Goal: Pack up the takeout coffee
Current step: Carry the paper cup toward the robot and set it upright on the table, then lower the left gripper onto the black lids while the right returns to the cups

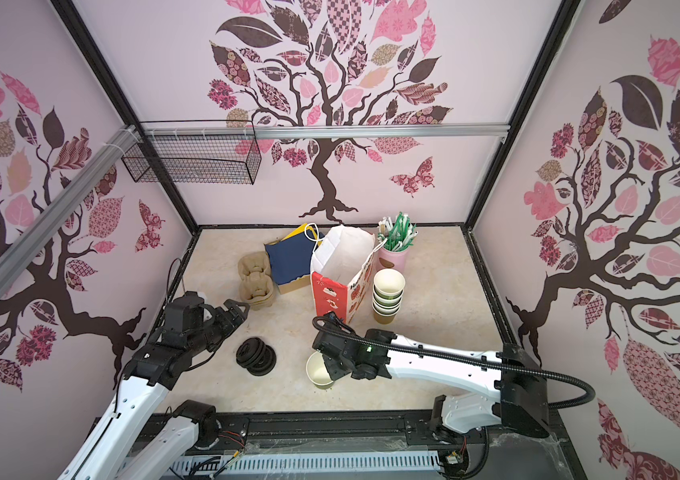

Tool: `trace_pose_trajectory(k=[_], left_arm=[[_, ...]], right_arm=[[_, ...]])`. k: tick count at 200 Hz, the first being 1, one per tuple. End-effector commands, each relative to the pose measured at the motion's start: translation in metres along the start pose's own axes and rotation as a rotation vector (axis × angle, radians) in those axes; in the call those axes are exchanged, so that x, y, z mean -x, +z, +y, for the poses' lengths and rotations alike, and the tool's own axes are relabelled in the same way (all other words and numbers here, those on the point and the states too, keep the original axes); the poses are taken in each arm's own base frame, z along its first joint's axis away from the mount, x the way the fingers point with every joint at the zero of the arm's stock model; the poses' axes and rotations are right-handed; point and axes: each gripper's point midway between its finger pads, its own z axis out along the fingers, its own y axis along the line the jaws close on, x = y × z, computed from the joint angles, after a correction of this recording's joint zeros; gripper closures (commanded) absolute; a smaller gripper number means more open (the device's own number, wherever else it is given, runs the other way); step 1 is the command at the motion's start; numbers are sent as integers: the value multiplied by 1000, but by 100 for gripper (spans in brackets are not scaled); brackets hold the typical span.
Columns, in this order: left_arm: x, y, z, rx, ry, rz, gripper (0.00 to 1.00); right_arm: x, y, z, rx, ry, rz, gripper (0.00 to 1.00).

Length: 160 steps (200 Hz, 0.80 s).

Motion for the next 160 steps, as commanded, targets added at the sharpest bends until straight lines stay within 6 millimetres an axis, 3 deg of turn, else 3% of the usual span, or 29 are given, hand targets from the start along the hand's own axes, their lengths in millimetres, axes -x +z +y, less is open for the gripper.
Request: trace_pose_trajectory(k=[1, 32, 73, 88, 101, 128, 160], left_arm=[[-5, 3, 11, 32, 3, 5, 7], [-5, 3, 12, 32, 6, 6, 7], [-4, -1, 12, 41, 22, 4, 7], [-5, -4, 14, 55, 34, 13, 7], [-8, -6, 17, 79, 45, 29, 7], [-18, -9, 29, 135, 64, 86, 6], [-31, -9, 47, 222, 59, 154, 6]], right_arm=[[0, 9, -8, -50, 14, 12, 100], [-2, 15, -12, -67, 21, 32, 100], [2, 9, -13, -71, 28, 22, 70], [10, -3, -11, -56, 34, -7, 53], [21, -20, -10, -38, 40, -59, 48], [45, -62, -13, 23, 70, -220, 47], [50, -95, -44, 6, 171, -397, 47]])
